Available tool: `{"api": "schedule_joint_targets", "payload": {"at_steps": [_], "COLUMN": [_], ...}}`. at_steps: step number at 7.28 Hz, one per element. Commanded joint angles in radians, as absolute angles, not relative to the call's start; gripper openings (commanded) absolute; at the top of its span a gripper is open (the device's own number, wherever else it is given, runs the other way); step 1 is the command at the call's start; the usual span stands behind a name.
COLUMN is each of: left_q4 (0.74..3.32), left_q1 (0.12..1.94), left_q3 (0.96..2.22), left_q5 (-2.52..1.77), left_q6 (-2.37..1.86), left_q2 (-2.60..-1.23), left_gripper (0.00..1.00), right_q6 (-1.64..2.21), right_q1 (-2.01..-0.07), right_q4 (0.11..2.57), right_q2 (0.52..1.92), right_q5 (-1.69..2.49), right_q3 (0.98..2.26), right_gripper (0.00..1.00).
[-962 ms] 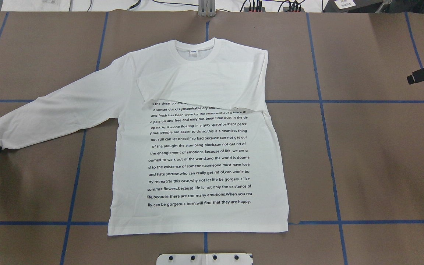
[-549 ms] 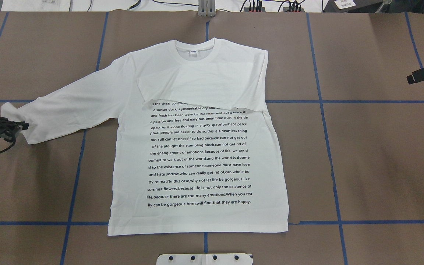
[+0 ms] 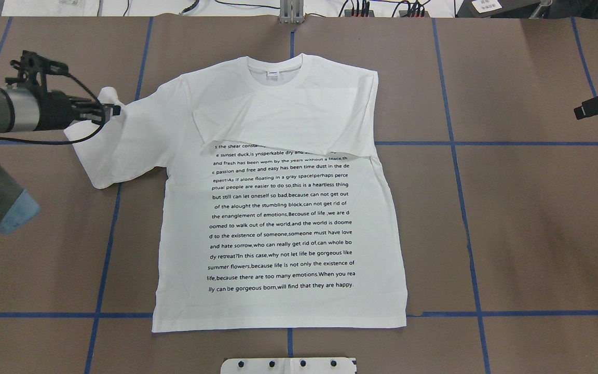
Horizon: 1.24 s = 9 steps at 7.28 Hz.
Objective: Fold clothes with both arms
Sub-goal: 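Carry the sleeve across the shirt body toward the right gripper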
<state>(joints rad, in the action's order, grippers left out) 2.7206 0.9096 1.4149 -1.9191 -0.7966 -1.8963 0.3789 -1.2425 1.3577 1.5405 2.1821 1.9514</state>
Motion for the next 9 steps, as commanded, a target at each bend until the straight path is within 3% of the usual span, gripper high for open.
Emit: {"api": "schedule_joint_targets", "payload": {"at_steps": [1,3,5,9], "left_q4": [2.488,2.427,2.427,2.433], "left_q1": [0.899,0.798,0.653,0.502], "left_q3": [1.414,1.401,1.393,1.259], "left_q5": [-1.916,-1.873,-1.700,-1.622], "left_q6": [-0.952,-1.125,-1.138,-1.123], "left_q2": [-2.116,-2.265,-2.327,-2.434], "left_gripper": [0.00,0.00,0.00,0.00], "right_q6": [0.379,0.380,0.380,0.382], "right_q1": [-1.243,-1.243,-1.241,-1.241], "right_q4": [1.358,1.359,1.358,1.359], "right_q2": [1.540,1.540,1.539,1.539], "right_q5": [2.181,2.181,2.181,2.181], "right_q3": [1.948,1.948,1.947,1.945], "right_gripper": [1.00,1.00,1.00,1.00]}}
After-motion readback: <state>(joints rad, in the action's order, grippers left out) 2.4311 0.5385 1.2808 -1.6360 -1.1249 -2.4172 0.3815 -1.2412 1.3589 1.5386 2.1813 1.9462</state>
